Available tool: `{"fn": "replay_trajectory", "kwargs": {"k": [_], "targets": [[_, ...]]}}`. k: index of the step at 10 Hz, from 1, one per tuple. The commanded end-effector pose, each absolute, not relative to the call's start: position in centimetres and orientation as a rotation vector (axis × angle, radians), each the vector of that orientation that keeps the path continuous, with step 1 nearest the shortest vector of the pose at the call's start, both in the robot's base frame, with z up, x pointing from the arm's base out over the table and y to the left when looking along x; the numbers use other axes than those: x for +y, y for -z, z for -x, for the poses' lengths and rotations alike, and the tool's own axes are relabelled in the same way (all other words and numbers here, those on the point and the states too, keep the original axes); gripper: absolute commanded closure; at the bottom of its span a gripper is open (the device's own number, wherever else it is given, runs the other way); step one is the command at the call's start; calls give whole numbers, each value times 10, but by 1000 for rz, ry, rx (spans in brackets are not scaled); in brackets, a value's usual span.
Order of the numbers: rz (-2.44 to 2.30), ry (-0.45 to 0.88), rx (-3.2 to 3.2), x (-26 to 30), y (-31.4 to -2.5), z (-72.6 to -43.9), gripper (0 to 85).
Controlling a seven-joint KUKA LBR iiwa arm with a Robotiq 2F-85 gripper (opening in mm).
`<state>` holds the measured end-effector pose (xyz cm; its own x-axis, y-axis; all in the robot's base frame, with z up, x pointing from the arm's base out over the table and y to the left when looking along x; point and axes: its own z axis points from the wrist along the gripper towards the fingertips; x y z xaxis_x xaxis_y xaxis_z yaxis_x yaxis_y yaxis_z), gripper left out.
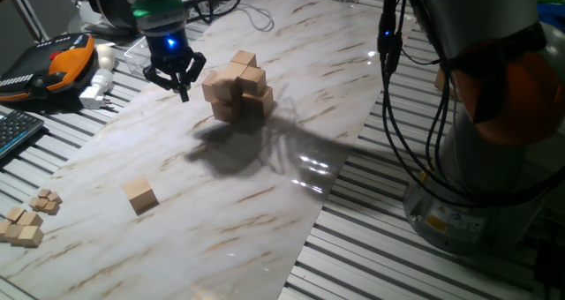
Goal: Stack the blocks into a cross shape
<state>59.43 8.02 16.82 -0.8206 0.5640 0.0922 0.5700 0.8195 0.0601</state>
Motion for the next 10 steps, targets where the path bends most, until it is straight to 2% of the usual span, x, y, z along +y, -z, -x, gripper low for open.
{"fn": "replay_trajectory", "kwargs": {"k": [1,2,4,5,6,7,10], "targets": [[-177,113,-3042,81,-168,-594,850],[-159,140,-3036,81,-168,-594,850],[-128,63,-3062,137,-172,-610,850],[-107,67,-3066,155,-169,-612,680],[-86,62,-3066,169,-162,-611,680],[-69,66,-3086,182,-154,-607,510],[-7,92,-3067,208,-138,-597,510]]}}
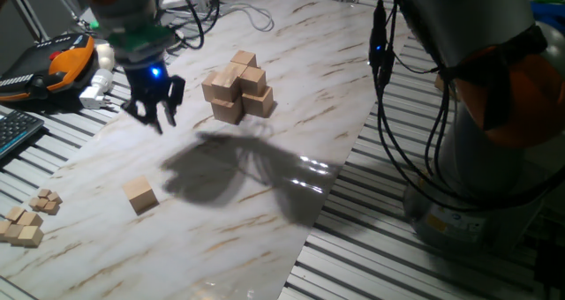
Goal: Stack the blocks into a cross shape
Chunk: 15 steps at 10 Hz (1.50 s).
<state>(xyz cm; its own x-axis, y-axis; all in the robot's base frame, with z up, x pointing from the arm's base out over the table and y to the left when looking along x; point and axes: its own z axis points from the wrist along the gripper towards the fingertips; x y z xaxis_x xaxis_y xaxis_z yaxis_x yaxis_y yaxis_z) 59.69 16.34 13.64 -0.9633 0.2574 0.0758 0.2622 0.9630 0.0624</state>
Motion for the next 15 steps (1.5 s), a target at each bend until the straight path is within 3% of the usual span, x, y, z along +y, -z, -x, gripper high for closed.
{"fn": "replay_trajectory", "kwargs": {"k": [1,3,4,7,11,14,15], "targets": [[13,109,-3057,210,-135,-597,510],[63,115,-3064,210,-135,-597,510],[37,111,-3062,210,-135,-597,850],[-11,92,-3018,210,-135,-597,850],[375,125,-2947,211,-134,-597,850],[710,132,-2968,238,-117,-594,340],[789,136,-2979,248,-111,-594,340]]}}
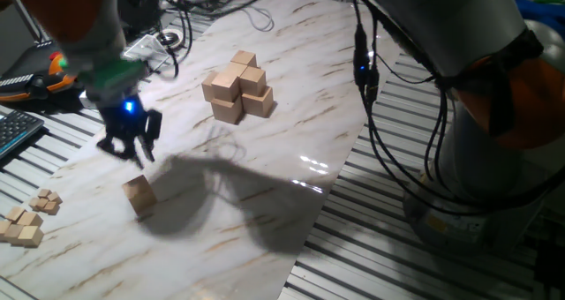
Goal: Stack the blocks into a cross shape
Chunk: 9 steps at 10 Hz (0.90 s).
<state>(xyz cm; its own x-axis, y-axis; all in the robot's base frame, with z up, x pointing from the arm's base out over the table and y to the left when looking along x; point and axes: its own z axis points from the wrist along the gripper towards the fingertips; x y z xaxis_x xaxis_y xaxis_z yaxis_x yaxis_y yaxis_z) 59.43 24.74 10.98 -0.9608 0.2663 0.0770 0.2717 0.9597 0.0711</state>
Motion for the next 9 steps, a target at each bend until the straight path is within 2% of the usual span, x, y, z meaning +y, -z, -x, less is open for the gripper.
{"fn": "replay_trajectory", "kwargs": {"k": [1,9], "targets": [[861,133,-2956,256,-106,-596,170],[986,153,-2995,272,-70,-619,170]]}}
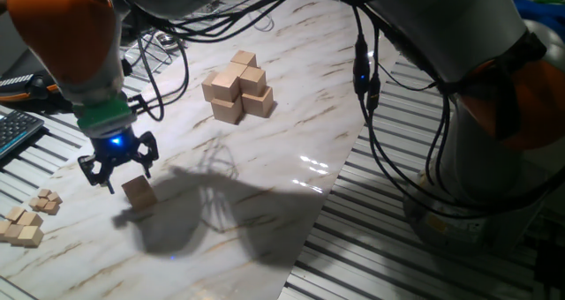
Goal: Stack the blocks into a cross shape
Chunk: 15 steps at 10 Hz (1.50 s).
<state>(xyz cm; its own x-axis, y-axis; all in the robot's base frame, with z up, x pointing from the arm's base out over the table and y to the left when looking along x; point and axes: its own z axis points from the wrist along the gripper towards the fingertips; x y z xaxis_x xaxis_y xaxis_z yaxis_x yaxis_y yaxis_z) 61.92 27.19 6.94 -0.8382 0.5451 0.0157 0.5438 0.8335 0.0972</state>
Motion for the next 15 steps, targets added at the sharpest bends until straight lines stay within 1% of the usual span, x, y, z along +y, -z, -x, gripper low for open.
{"fn": "replay_trajectory", "kwargs": {"k": [1,4,5,8,12,13,14,15], "targets": [[-974,-141,2958,272,-63,-619,170],[-940,-108,2964,274,-58,-614,170],[-904,-66,2979,273,-58,-615,170],[-871,-61,3016,272,-61,-616,170],[-806,-42,3032,270,-56,-616,170],[-759,-31,3053,268,-55,-617,340],[-707,-9,3064,266,-54,-617,340],[-670,12,3075,265,-53,-617,510]]}}
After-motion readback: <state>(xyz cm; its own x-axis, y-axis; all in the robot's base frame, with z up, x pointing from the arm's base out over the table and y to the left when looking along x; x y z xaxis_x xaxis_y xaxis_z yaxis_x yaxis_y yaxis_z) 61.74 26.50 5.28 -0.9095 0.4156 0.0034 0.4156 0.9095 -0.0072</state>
